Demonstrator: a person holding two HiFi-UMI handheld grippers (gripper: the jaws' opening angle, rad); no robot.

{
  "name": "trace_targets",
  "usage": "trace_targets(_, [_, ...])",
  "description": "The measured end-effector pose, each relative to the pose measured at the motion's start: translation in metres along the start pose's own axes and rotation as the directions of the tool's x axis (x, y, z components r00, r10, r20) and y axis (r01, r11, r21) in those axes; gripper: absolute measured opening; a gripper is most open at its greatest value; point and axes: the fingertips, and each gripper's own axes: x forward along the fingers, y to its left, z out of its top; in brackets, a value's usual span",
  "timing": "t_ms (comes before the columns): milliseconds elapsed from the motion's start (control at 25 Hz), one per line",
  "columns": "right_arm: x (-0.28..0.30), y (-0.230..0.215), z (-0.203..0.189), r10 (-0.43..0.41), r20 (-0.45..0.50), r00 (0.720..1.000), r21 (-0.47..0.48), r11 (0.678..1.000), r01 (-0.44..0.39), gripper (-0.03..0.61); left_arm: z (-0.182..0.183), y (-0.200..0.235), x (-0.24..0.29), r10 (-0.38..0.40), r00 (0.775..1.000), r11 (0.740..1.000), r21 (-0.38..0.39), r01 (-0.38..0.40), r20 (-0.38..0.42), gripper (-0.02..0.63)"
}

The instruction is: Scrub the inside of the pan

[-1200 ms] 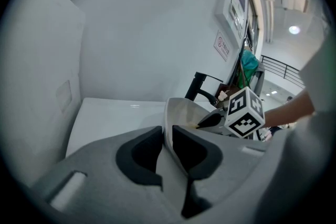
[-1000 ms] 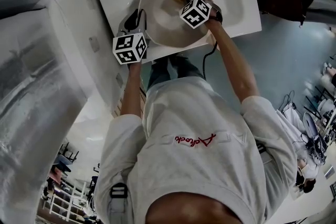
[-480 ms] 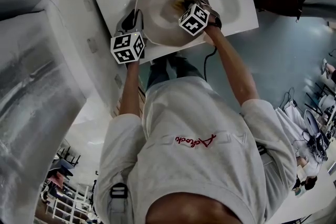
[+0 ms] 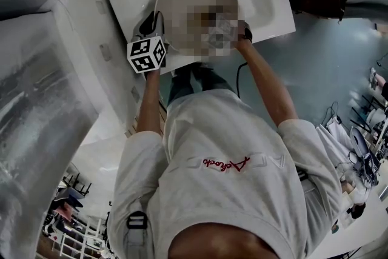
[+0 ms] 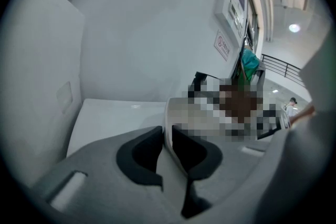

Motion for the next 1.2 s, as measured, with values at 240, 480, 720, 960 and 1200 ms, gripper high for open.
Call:
trace_targets(240, [-0.001,0.021,0.005,0.025,0.000,1.000,-0.054,0.998,-0.024,0.032,-0.001,0.000,0.000,-0.002,1.000,1.000,-0.002,0.002,0.000,0.058])
trace_targets(480, [-0.005,0.039,0.017,0.055,0.003,0.998,-0.109,0.993,-0.055,0.032,0.000,0.000,0.001,-0.004,1.000,1.000,-0.004,0.004,0.000,0.058])
trace_targets(720, [-0.008,0.063,0.034,0.100,0.017,0.995,-0.159,0.983,-0.096,0.032,0.000,0.000,0.001,-0.005,1.000,1.000,-0.009,0.005,0.001,0.058])
trace_targets(960, [-0.007,0.077,0.056,0.123,0.046,0.991,-0.189,0.976,-0.112,0.032,-0.001,0.001,0.001,-0.005,1.000,1.000,-0.010,0.005,-0.002,0.057])
trace_targets(1200, [-0.005,0.076,0.074,0.126,0.061,0.990,-0.190,0.975,-0.112,0.032,-0.001,0.001,0.001,-0.005,1.000,1.000,-0.009,0.005,-0.009,0.057])
